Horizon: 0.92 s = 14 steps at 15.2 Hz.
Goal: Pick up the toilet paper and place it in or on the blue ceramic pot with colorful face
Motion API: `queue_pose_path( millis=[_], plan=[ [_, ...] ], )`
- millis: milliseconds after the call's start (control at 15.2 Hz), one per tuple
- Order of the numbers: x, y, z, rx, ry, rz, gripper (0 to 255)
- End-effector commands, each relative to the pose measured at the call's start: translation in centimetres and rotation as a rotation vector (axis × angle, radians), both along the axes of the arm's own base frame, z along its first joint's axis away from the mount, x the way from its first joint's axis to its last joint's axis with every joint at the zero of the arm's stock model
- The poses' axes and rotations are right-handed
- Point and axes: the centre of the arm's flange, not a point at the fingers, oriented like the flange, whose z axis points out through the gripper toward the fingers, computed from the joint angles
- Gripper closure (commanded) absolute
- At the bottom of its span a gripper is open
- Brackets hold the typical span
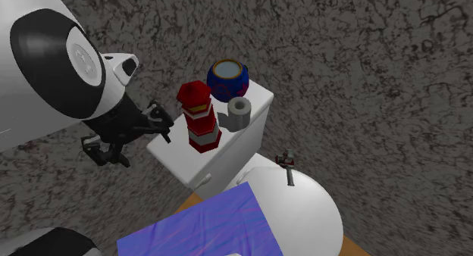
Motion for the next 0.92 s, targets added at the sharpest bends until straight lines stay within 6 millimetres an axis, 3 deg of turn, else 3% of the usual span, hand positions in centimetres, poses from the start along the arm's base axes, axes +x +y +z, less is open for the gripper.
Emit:
queue_pose_path(
  millis=[0,858],
  plan=[
    [0.0,0.0,0.0,0.0,0.0,0.0,0],
    [5.3,-14.9,-7.1,0.075,-0.1,0.132,0]
  ],
)
